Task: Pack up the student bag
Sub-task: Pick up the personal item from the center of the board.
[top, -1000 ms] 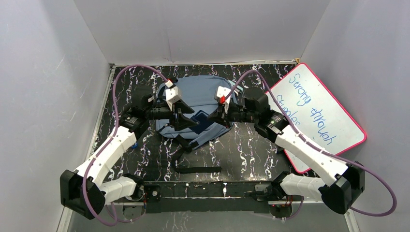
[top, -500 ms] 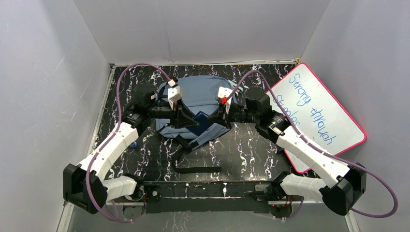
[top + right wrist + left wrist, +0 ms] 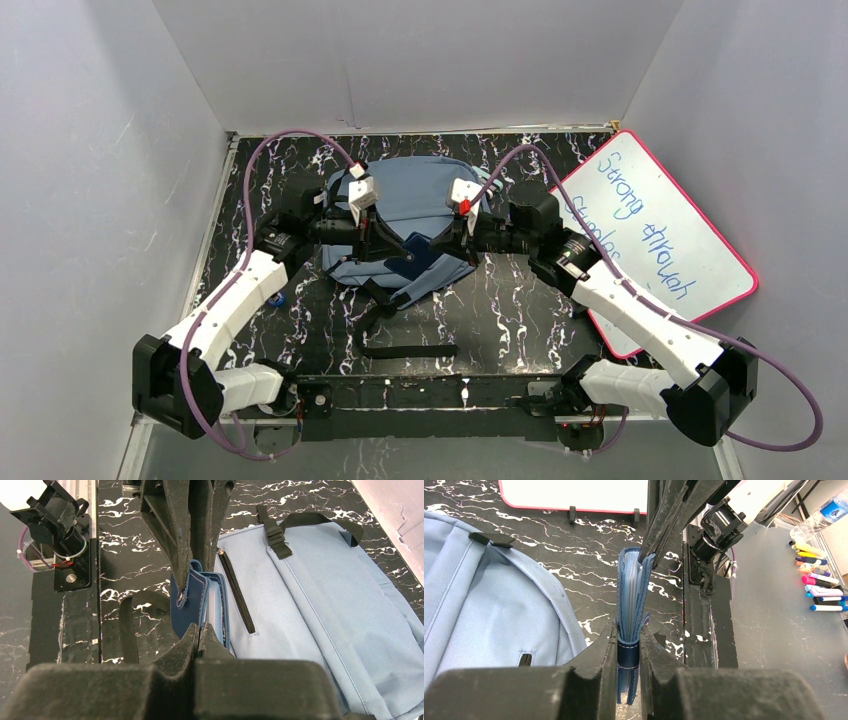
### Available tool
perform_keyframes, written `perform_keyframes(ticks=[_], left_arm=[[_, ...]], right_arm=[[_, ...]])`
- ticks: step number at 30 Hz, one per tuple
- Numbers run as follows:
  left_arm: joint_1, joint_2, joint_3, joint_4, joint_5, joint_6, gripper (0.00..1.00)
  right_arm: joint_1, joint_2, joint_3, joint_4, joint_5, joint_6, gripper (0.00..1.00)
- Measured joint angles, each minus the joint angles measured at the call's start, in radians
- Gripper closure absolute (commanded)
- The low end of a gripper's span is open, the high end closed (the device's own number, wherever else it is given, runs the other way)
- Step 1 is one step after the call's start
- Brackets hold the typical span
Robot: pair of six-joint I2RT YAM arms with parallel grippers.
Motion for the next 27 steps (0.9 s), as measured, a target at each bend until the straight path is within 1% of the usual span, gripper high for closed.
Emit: perform_keyframes(ticks=[1, 2, 5, 6, 7, 9, 12, 16, 19, 23, 27], left_arm=[[0.0, 0.001, 0.0, -0.002, -0.002, -0.003, 1.0], [0.0, 0.003, 0.001, -0.003, -0.003, -0.003, 1.0], [0.0, 0.003, 0.001, -0.003, -0.014, -0.003, 1.0], [0.0, 0.003, 0.001, -0.008, -0.027, -0.003, 1.0], [0.0, 0.003, 0.001, -0.015, -0.044, -0.003, 1.0], [0.0, -0.001, -0.002, -0.014, -0.083, -0.01, 1.0], [0.0, -0.037, -0.043, 0.041, -0.158, -0.057, 1.0], [0.0, -0.141, -0.158, 0.185, -0.272, -0.169, 1.0], [0.0, -0.217, -0.221, 0.315, -0.316, -0.263, 1.0], [0.0, -0.266, -0.238, 0.49, -0.315, -0.383, 1.0], [0.0, -0.295, -0.224, 0.632, -0.268, -0.47, 1.0]], right_arm=[[0.0, 0.0, 0.0, 0.0, 0.0, 0.001, 1.0], [0.0, 0.0, 0.0, 0.0, 0.002, 0.002, 0.93], [0.0, 0.0, 0.0, 0.001, 0.012, 0.014, 0.62], [0.0, 0.0, 0.0, 0.01, 0.019, 0.023, 0.55], [0.0, -0.002, -0.001, 0.028, 0.031, 0.034, 0.5], [0.0, -0.018, -0.014, 0.071, 0.065, 0.058, 0.43], [0.0, -0.063, -0.053, 0.119, 0.14, 0.114, 0.37], [0.0, -0.141, -0.118, 0.201, 0.246, 0.206, 0.3], [0.0, -0.188, -0.161, 0.264, 0.292, 0.272, 0.28], [0.0, -0.207, -0.182, 0.352, 0.29, 0.343, 0.26], [0.0, -0.209, -0.183, 0.447, 0.213, 0.378, 0.26]])
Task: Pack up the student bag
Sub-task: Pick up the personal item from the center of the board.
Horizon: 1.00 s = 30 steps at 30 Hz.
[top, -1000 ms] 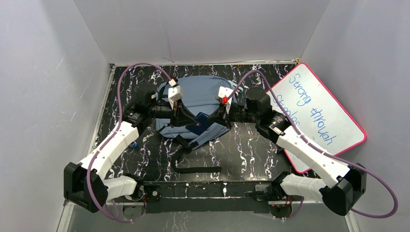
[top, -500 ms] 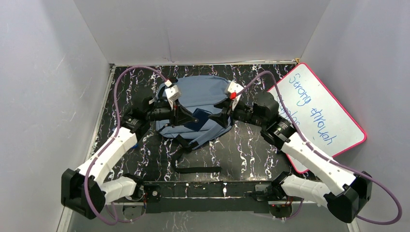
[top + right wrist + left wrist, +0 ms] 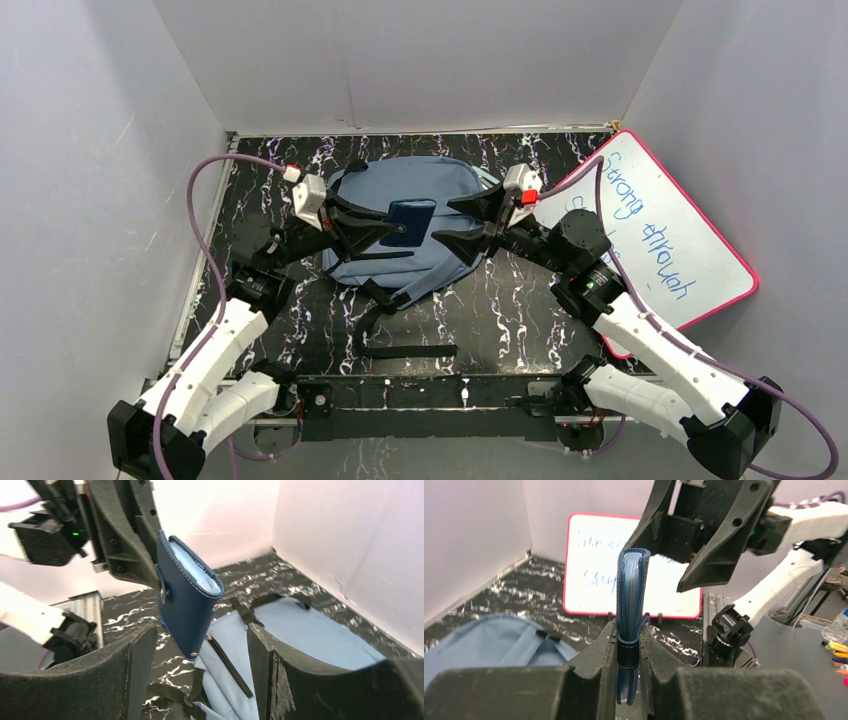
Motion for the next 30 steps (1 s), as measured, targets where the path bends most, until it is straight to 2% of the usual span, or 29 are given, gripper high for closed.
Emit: perform_keyframes(ticks=[7, 13, 21, 23, 24, 26, 28, 30], left_arm=[[0.0, -0.014, 0.05, 0.146, 0.077, -0.069, 1.0], [-0.008, 0.014, 0.082, 0.255, 0.121, -0.133, 1.0], [-0.015, 0.021, 0.084, 0.295, 0.134, -0.161, 1.0], [-0.015, 0.021, 0.084, 0.301, 0.133, -0.166, 1.0], [-0.015, 0.021, 0.084, 0.303, 0.132, -0.167, 0.97], [-0.015, 0.021, 0.084, 0.307, 0.129, -0.174, 0.71], [-0.017, 0.021, 0.083, 0.313, 0.122, -0.182, 0.53], [-0.018, 0.022, 0.082, 0.312, 0.08, -0.206, 0.41]], right_arm=[[0.0, 0.017, 0.028, 0.125, -0.193, 0.023, 0.32], [0.0, 0.066, 0.068, 0.208, -0.281, 0.038, 0.5], [0.0, 0.122, 0.076, 0.316, -0.338, 0.094, 0.69], [0.0, 0.131, 0.076, 0.336, -0.345, 0.108, 0.81], [0.0, 0.134, 0.076, 0.346, -0.349, 0.119, 0.88], [0.0, 0.135, 0.076, 0.352, -0.352, 0.127, 0.98], [-0.001, 0.135, 0.075, 0.353, -0.349, 0.133, 1.0], [-0.001, 0.133, 0.076, 0.337, -0.323, 0.135, 1.0]])
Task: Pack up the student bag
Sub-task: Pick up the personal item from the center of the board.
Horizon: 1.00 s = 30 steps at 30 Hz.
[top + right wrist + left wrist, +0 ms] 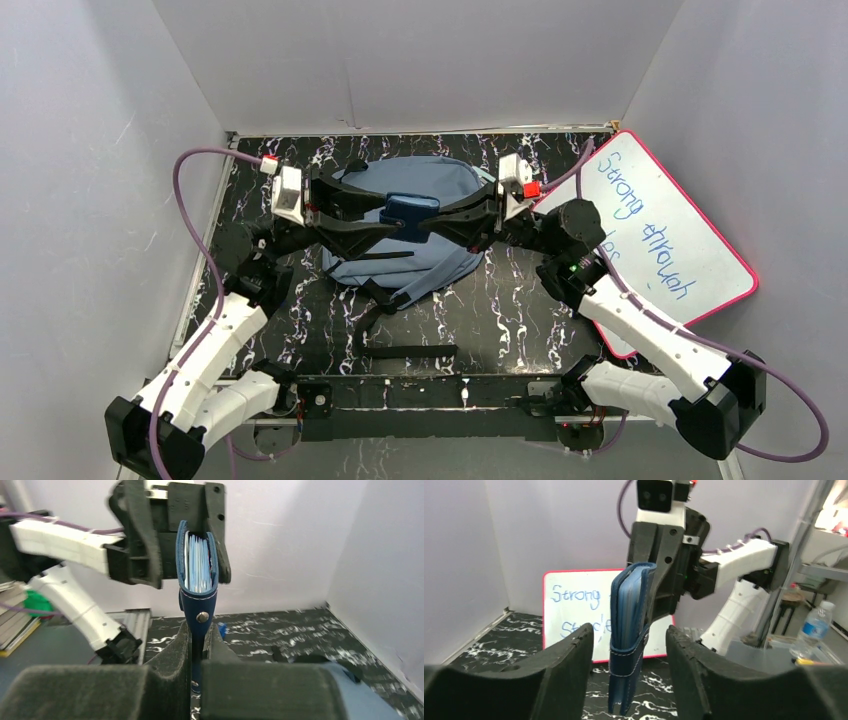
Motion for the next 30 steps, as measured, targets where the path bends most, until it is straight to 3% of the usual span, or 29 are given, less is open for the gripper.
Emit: perform_keyframes(ticks=[3, 6, 11, 15, 20, 30], left_arm=[[-0.002, 0.0, 0.0, -0.06, -0.074, -0.005, 0.33], [-0.002, 0.009, 0.024, -0.237, -0.145, 0.054, 0.3], [-0.002, 0.043, 0.089, -0.58, -0.23, 0.274, 0.29], [-0.002, 0.066, 0.099, -0.802, -0.272, 0.492, 0.33], [-0.002, 0.161, 0.121, -1.025, -0.344, 0.772, 0.34], [-0.003, 0.222, 0.117, -1.256, -0.436, 1.248, 0.42]], right_arm=[[0.003, -0.012, 0.001, -0.087, 0.114, -0.015, 1.0], [0.002, -0.027, 0.018, -0.249, 0.335, -0.031, 1.0], [0.002, -0.032, 0.035, -0.511, 0.719, -0.049, 1.0], [0.0, 0.003, 0.046, -0.712, 0.899, -0.052, 1.0], [0.0, 0.087, 0.068, -0.893, 0.947, -0.036, 1.0], [0.0, 0.192, 0.103, -1.041, 0.79, 0.014, 1.0]])
